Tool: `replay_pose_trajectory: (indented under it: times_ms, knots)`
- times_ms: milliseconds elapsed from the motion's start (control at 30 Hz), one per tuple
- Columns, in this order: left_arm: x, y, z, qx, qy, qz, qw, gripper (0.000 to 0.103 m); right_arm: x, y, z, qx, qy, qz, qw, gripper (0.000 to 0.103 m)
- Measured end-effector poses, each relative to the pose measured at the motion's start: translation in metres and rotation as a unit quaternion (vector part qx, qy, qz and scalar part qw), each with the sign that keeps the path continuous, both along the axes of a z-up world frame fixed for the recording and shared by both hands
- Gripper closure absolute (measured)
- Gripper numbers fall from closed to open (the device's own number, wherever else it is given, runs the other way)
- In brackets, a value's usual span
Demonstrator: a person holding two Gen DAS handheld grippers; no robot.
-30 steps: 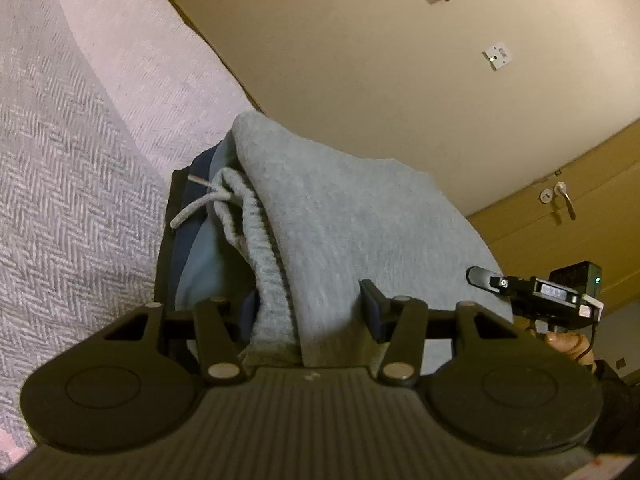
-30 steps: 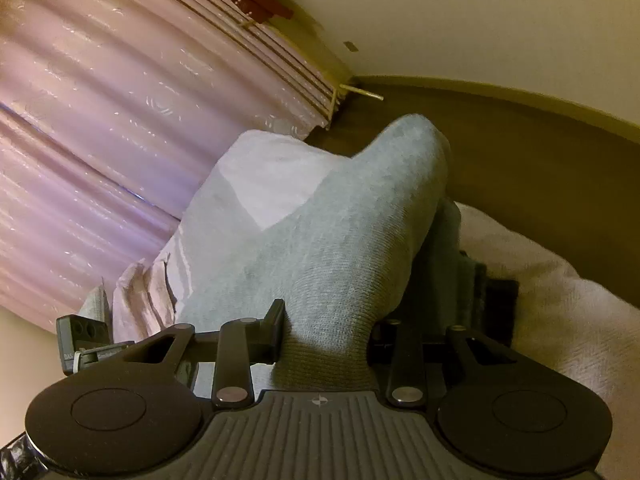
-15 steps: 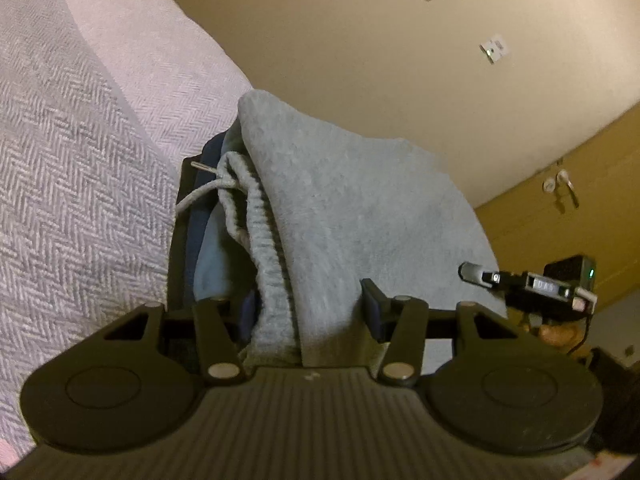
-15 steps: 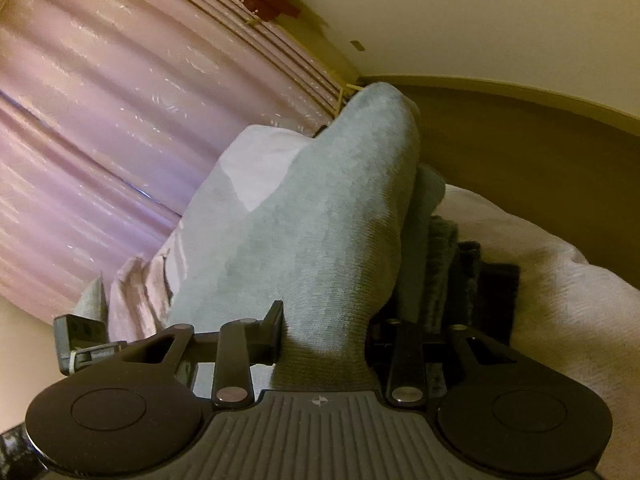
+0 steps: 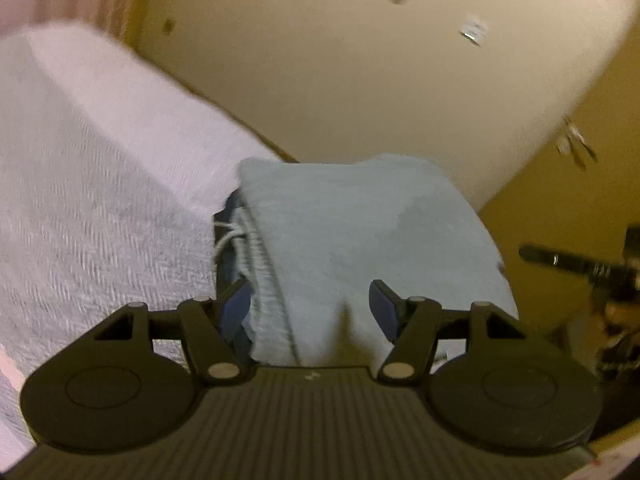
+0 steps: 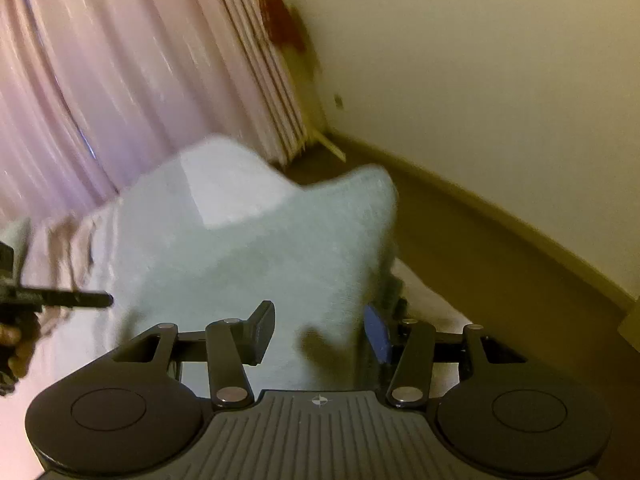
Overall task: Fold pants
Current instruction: 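Carry the folded sweatpants with both tools onto the clothes stack, then open both tools and release the sweatpants on the stack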
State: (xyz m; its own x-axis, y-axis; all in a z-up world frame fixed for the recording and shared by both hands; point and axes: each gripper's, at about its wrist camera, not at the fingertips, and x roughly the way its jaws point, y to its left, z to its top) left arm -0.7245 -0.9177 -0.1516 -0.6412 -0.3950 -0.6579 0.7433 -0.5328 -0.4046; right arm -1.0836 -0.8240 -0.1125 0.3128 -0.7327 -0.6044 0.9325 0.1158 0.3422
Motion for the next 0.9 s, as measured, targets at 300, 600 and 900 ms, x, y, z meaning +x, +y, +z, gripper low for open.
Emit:
replay_pose_trajectory:
  times_ms: [300, 600, 900]
  knots:
    - [-0.043, 0.028, -0.048, 0.014, -0.066, -0.036, 0.9971, 0.043, -0.005, 0.001, -0.061, 0.072, -0.051, -0.005, 0.996, 0.056]
    - [-0.022, 0.077, -0.013, -0.012, -0.073, 0.026, 0.9969, 0.035, 0.021, 0.045, -0.019, 0.067, -0.008, -0.006, 0.998, 0.044]
    - [-0.011, 0.187, 0.035, -0.071, -0.136, 0.060, 0.9863, 0.001, 0.093, 0.152, 0.022, 0.082, 0.098, -0.033, 0.991, 0.033]
